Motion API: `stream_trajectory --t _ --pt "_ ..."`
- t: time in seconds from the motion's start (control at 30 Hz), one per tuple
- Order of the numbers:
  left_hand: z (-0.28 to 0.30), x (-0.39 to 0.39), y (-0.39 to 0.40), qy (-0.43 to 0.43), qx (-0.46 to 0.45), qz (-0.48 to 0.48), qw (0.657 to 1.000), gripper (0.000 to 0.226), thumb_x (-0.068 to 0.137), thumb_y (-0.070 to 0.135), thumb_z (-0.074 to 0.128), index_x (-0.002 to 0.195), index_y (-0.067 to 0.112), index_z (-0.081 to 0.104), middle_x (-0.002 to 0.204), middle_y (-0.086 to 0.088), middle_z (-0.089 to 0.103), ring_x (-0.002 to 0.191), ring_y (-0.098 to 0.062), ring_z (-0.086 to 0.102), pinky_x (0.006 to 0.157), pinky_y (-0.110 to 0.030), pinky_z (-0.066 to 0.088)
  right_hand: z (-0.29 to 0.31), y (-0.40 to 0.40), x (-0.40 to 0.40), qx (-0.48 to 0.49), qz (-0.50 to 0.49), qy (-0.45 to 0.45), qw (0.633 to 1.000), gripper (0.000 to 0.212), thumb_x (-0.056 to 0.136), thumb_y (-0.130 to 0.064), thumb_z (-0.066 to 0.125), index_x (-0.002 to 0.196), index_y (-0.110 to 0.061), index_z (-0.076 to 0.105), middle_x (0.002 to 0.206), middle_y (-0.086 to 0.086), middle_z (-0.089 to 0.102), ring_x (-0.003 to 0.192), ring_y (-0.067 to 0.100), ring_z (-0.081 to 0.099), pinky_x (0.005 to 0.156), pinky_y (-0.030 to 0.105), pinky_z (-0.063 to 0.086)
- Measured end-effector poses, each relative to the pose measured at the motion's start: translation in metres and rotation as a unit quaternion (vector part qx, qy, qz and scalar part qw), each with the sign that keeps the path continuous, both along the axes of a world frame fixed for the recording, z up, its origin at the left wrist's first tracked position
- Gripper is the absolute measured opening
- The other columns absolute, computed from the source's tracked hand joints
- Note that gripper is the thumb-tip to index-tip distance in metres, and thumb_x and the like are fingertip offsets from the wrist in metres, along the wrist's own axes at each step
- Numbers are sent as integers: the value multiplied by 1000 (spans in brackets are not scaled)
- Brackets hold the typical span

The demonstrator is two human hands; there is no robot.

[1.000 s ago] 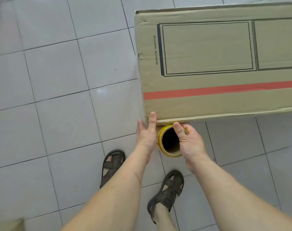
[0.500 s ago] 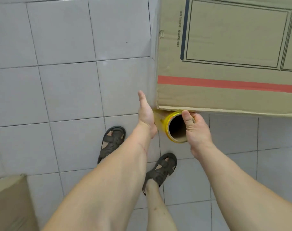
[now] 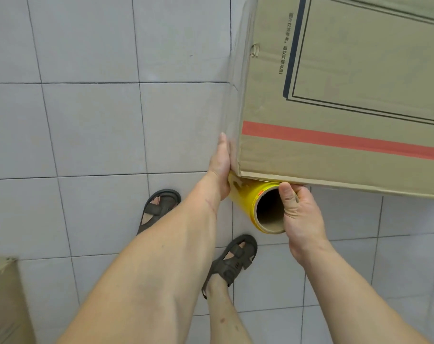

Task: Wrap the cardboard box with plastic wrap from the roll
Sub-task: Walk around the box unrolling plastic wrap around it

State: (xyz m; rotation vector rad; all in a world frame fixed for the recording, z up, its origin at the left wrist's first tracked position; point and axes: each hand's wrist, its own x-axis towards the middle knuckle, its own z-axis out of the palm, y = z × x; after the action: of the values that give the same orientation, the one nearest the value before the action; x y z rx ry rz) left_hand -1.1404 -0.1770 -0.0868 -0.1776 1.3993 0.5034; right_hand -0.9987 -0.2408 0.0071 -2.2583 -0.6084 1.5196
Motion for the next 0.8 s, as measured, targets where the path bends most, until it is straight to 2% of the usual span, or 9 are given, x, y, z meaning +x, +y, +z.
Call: stream_trajectory --t 0.13,0.27,0.3,0.4,0.43,0.5,0.6,0.7,0.8 --pt "-18 1 -5 -12 11 -37 999 78 107 77 27 146 24 69 129 -1 80 113 -17 76 64 -19 62 -3 -4 -1 0 0 -1 1000 53 73 -68 54 110 -31 59 105 -10 66 100 6 58 79 28 44" --pt "-21 -1 -2 19 1 -44 999 81 103 83 29 152 29 64 140 -1 76 135 -24 67 114 -40 54 -1 0 -3 9 -2 -4 1000 53 72 -68 54 110 -31 58 103 -13 65 98 3 57 77 23 44" --pt "-19 -2 -1 25 5 -57 998 84 101 85 27 153 30 63 143 -2 74 135 -24 66 114 -40 52 -1 0 -3 10 -4 -3 1000 53 72 -67 54 110 -31 58 102 -14 65 96 2 57 76 23 43" --pt "13 3 -11 23 15 -21 999 93 101 87 19 152 23 64 144 -7 73 119 -22 72 80 -28 62 2 2 -7 12 -19 12 1000 50 72 -66 56 108 -31 58 101 -15 65 96 0 56 75 21 43" --pt "25 8 -20 23 27 -5 999 98 97 91 20 152 22 64 145 -8 73 121 -22 71 82 -28 65 4 2 -8 16 -27 17 999 49 71 -65 57 106 -31 59 101 -15 65 96 0 57 75 20 43" --pt "33 21 -47 41 41 -9 998 116 76 109 30 154 30 63 151 0 69 138 -20 64 115 -40 55 8 0 -9 21 -39 31 999 48 73 -63 58 108 -30 60 102 -15 66 96 -1 58 75 18 43" --pt "53 26 -61 89 79 -141 983 138 52 120 34 149 28 65 148 0 69 142 -24 61 127 -49 40 10 -16 -10 21 -40 61 997 57 78 -62 56 125 -29 57 117 -10 65 109 7 59 84 20 42" --pt "79 28 -50 81 58 -295 950 110 84 99 41 148 11 61 141 -2 65 131 -25 59 114 -39 42 9 -34 -11 25 -63 82 994 53 91 -50 56 134 -20 55 127 -2 63 117 13 57 87 18 44" --pt "84 27 -48 75 30 -343 936 118 72 105 47 145 13 61 144 -4 67 133 -27 61 120 -43 42 9 -40 -9 33 -73 100 992 45 95 -44 55 133 -19 55 124 -1 63 113 11 57 77 7 43"
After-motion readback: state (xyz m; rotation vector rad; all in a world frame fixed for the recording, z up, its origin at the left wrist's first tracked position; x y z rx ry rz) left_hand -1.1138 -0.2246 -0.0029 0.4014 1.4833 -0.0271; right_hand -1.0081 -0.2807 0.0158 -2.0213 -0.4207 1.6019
